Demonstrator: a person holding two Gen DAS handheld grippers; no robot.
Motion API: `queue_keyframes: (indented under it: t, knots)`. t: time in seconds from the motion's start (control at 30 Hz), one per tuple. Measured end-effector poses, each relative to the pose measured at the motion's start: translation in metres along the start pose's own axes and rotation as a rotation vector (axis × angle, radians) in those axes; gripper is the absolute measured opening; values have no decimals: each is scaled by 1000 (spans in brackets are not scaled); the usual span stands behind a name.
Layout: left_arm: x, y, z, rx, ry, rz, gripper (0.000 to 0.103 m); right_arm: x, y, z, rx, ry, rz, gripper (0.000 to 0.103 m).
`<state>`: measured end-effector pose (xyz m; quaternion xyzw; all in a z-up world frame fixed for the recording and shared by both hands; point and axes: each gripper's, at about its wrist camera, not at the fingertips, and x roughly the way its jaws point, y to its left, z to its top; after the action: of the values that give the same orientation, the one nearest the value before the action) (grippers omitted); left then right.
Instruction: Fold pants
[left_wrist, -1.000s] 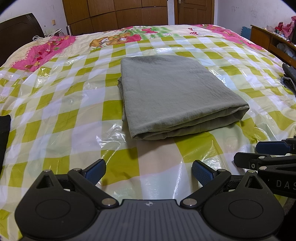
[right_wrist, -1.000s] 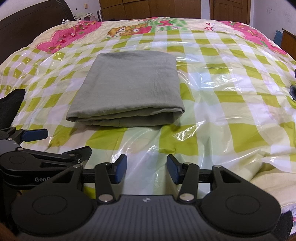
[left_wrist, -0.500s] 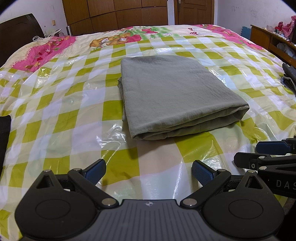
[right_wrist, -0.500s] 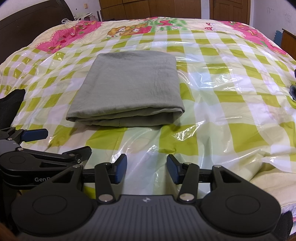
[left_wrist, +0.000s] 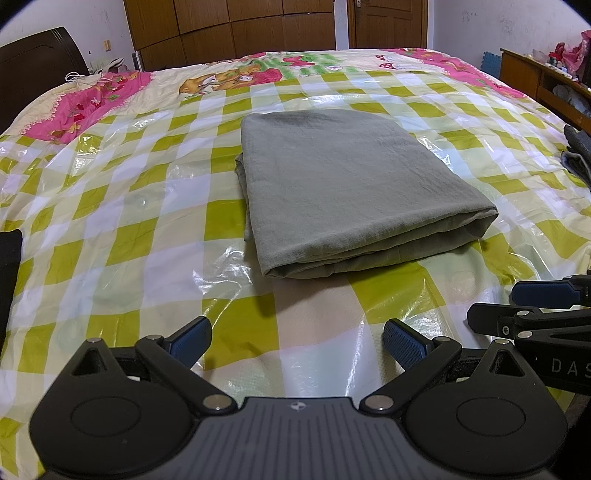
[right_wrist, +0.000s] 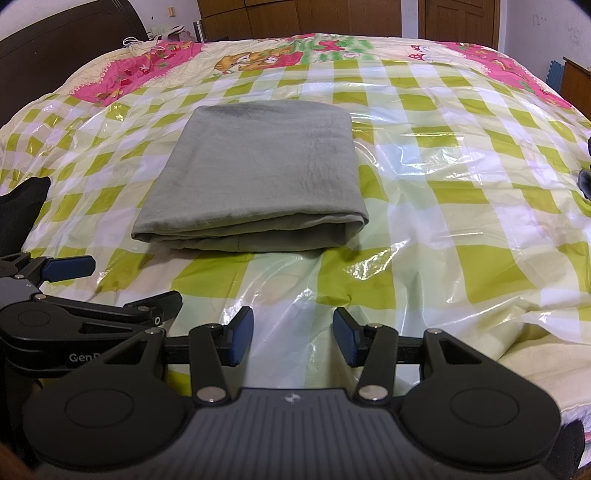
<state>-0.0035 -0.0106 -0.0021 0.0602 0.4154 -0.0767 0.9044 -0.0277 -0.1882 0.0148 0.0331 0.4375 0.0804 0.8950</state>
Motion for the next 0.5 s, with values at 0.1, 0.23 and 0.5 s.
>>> queue_keyframes:
  t: [0.1,0.23,0.5]
  knots:
    - [0,0,0,0,-1,0,103,0,0,0,-1,0,0,49]
    - [0,0,0,0,1,-1,103,0,-1,0,-1,0,0,49]
    - [3,0,0,-7,18,-2,103,0,-1,0,-1,1,-1,49]
